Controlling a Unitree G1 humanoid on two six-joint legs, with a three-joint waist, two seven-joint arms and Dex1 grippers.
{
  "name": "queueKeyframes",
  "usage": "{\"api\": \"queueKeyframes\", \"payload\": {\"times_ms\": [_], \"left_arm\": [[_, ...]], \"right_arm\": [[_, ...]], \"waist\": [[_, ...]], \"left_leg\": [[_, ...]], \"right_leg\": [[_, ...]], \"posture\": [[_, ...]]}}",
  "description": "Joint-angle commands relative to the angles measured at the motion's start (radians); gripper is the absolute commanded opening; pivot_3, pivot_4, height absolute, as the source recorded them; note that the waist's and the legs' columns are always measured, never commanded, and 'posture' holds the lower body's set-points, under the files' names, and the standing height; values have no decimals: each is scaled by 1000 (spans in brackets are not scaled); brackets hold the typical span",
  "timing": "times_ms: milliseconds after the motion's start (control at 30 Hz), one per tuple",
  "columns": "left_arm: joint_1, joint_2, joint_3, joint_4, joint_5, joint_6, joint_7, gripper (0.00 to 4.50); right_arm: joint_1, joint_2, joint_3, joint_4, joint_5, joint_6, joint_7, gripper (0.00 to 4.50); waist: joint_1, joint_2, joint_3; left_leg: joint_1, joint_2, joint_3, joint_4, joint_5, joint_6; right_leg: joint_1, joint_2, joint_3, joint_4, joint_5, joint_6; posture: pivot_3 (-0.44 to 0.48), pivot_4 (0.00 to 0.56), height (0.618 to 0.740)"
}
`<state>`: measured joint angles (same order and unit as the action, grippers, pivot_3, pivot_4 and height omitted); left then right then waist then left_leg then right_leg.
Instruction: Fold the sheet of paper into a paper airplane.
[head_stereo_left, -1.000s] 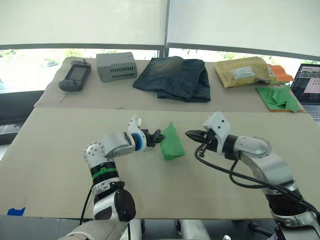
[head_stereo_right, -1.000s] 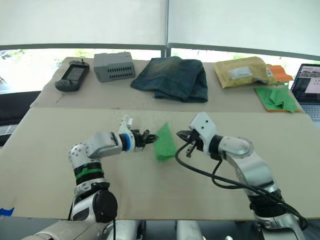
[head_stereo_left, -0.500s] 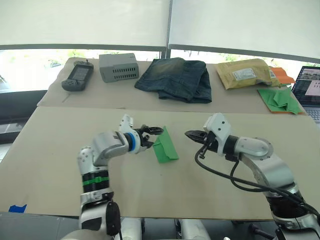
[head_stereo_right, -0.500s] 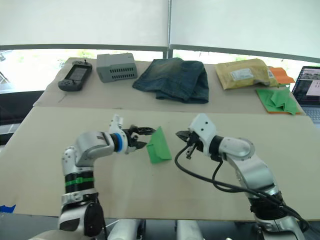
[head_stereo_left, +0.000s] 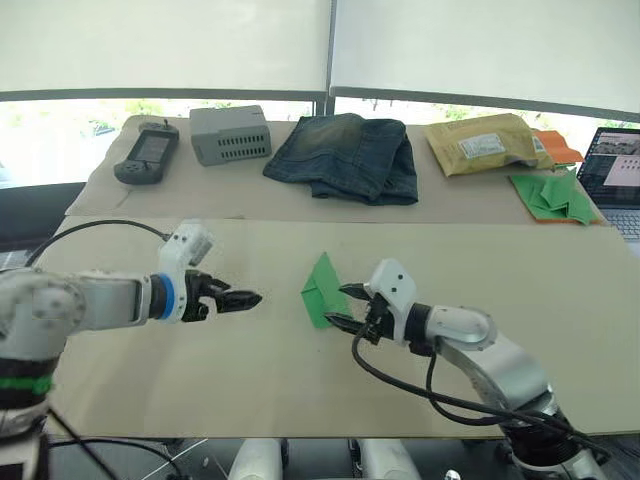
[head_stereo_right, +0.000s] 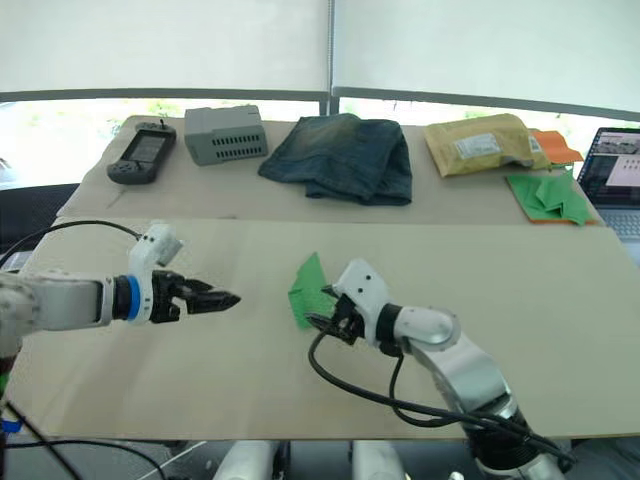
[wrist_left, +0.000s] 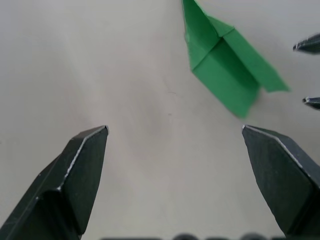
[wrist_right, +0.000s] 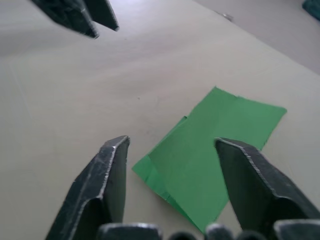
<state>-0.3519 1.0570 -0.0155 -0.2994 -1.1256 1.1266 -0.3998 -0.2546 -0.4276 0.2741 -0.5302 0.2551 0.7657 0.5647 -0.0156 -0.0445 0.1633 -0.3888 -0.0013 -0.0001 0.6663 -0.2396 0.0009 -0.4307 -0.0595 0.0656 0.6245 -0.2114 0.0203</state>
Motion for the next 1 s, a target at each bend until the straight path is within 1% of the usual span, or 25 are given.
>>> {"api": "queueKeyframes", "payload": {"times_ms": [33,67,100,133,167,200,267,367,433,533,633,700,767,800,867,933,1000], "left_arm": [[66,49,-89,-18,315,-329,-260,4500],[88,28,-87,-4,395,-432,-264,4500],[95,10,-91,12,447,-484,-269,4500],[93,-5,-93,28,470,-500,-284,4500],[86,-13,-96,40,471,-496,-324,4500],[80,-19,-91,47,454,-481,-370,4500],[70,-29,-79,56,447,-471,-431,4500],[43,-54,-57,82,435,-425,-456,4500],[28,-74,-43,93,436,-415,-475,4500],[22,-91,-35,98,467,-441,-510,4500],[28,-84,-29,76,422,-383,-571,4500],[34,-90,-24,63,406,-368,-604,4500],[29,-97,-21,62,406,-369,-624,4500],[27,-100,-20,63,409,-370,-630,4500],[12,-108,-16,79,408,-361,-645,4500],[1,-115,-10,89,404,-360,-668,4500],[-14,-125,-8,98,412,-361,-673,4500]], "right_arm": [[-3,53,15,-62,-18,82,-99,4412],[-2,69,22,-66,-22,103,-119,4461],[-1,83,29,-68,-22,125,-138,4461],[0,92,35,-66,-29,136,-154,4461],[0,96,40,-64,-38,143,-168,4461],[-1,94,47,-61,-47,147,-176,4461],[-4,87,53,-58,-69,149,-194,4461],[-9,75,60,-60,-89,148,-208,3639],[-21,35,84,-62,-113,120,-186,2896],[-44,-64,139,-66,-168,72,-140,1867],[-65,-171,180,-61,-216,-40,-58,833],[-74,-244,188,-35,-243,-184,19,82],[-91,-326,186,26,-279,-391,111,33],[-96,-349,181,56,-292,-467,138,33],[-138,-408,167,182,-306,-712,228,33],[-180,-439,158,310,-303,-918,306,33],[-234,-442,164,453,-314,-1137,356,33]], "waist": [[1,0,0],[3,0,0],[5,0,0],[6,0,0],[6,0,0],[5,0,0],[1,0,0],[-1,0,0],[-1,0,0],[-3,0,0],[-6,0,0],[-7,-1,0],[-6,-1,0],[-7,-1,0],[-8,-1,0],[-9,-1,1],[-10,-1,1]], "left_leg": [[-1,1,0,-2,1,-1],[-2,1,0,-3,1,-1],[-4,2,0,-3,1,0],[-5,3,0,-4,1,0],[-6,3,-1,-4,2,0],[-8,3,-1,-4,2,1],[-10,2,-1,-4,2,1],[-11,2,-1,-4,1,3],[-11,2,-2,-4,0,3],[-11,1,-2,-3,0,3],[-10,1,-2,-3,0,3],[-10,2,-2,-3,0,4],[-10,2,-2,-3,0,4],[-10,2,-2,-3,0,4],[-9,2,-1,-2,1,4],[-9,2,-1,0,1,4],[-9,2,-1,2,1,4]], "right_leg": [[-2,0,0,1,0,-2],[-4,1,0,1,0,-2],[-6,1,0,2,-1,-2],[-7,1,-1,2,-1,-2],[-8,1,-1,2,0,-2],[-9,2,-2,2,3,4],[-10,1,-2,1,3,6],[-10,1,-1,1,2,9],[-10,2,-1,1,1,10],[-10,1,-1,1,-1,13],[-10,1,-1,1,-1,14],[-10,2,-1,2,-2,14],[-10,3,-1,2,-2,15],[-9,2,-1,2,-2,15],[-8,3,-1,2,-2,16],[-8,3,-1,2,-1,16],[-7,3,-1,2,0,17]], "posture": [[0,150,728],[0,150,728],[0,150,728],[0,150,728],[0,150,728],[0,150,728],[0,150,728],[0,150,728],[0,150,728],[0,150,728],[0,150,728],[0,150,728],[0,150,728],[0,150,728],[0,150,728],[0,150,728],[0,150,728]]}}
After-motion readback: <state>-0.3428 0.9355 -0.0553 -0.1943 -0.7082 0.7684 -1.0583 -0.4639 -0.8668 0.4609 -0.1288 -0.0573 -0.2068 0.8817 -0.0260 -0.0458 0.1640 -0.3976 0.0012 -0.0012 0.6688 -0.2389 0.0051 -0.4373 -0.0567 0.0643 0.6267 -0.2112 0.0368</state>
